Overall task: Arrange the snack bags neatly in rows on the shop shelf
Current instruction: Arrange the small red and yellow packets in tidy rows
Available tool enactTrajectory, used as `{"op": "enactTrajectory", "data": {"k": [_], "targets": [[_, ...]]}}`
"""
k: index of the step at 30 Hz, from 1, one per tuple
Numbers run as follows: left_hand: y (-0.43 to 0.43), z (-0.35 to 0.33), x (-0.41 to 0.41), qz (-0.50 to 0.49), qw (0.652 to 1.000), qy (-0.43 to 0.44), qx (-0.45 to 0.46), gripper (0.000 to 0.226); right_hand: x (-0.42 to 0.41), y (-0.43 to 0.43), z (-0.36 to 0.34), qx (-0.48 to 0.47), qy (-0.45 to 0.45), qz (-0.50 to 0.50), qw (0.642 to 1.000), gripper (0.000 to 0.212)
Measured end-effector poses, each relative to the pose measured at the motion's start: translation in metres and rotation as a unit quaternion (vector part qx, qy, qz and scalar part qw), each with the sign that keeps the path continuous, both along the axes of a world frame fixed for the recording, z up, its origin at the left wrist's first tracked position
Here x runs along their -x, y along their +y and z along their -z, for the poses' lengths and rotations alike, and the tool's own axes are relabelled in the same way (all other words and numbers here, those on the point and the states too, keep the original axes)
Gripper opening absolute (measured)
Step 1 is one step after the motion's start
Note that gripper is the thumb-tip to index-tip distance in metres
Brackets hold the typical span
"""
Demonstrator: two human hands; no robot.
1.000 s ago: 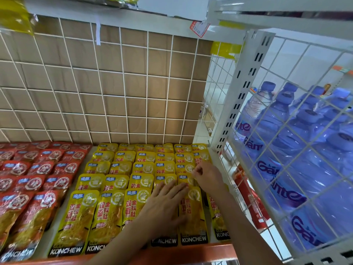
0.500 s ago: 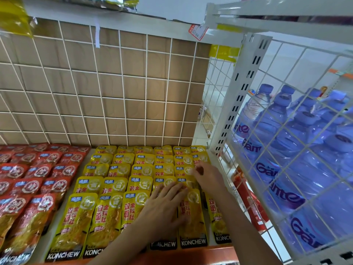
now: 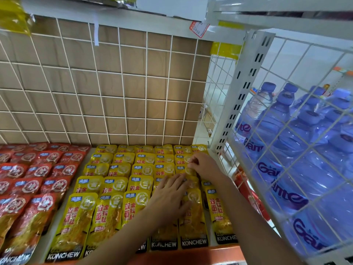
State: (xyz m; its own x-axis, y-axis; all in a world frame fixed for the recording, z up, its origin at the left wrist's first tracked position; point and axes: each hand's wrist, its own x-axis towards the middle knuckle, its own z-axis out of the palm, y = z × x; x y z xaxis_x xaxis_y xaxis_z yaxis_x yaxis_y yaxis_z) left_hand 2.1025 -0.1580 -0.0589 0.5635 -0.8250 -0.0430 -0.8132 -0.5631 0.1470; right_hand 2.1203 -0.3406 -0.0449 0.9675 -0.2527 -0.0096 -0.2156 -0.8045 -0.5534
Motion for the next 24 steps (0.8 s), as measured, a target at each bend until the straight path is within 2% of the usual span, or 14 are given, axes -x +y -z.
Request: {"op": "enactTrajectory", "data": {"k": [2, 5, 7, 17, 24], "targets": [[0.0001, -0.0003, 0.0007, -0.002, 1.0, 0.003, 0.006, 0.082, -0.0026, -0.0004, -0.0005, 0.006, 0.006, 0.001, 1.0, 0.028], [0.0001, -0.0005, 0.0006, -0.003, 1.0, 0.009, 0.015, 0.093, -0.0046, -0.0011, -0.0017, 0.018, 0.019, -0.003, 1.0, 0.023], [0.0001, 0.0001, -0.0001, -0.004, 1.0, 0.011, 0.02, 0.093, -0.0056, -0.0018, -0.0006, 0.026, 0.023, -0.002, 0.999, 0.02], [-0.0002, -0.0042, 0.0016, -0.001, 1.0, 0.016, 0.014, 0.096, -0.0095, 0.0001, 0.0028, 0.053, 0.013, 0.015, 0.998, 0.033], [0.0001, -0.0025, 0.0007, 0.004, 1.0, 0.014, 0.017, 0.095, -0.0078, 0.0011, 0.004, 0.048, -0.001, 0.027, 0.998, 0.031]]}}
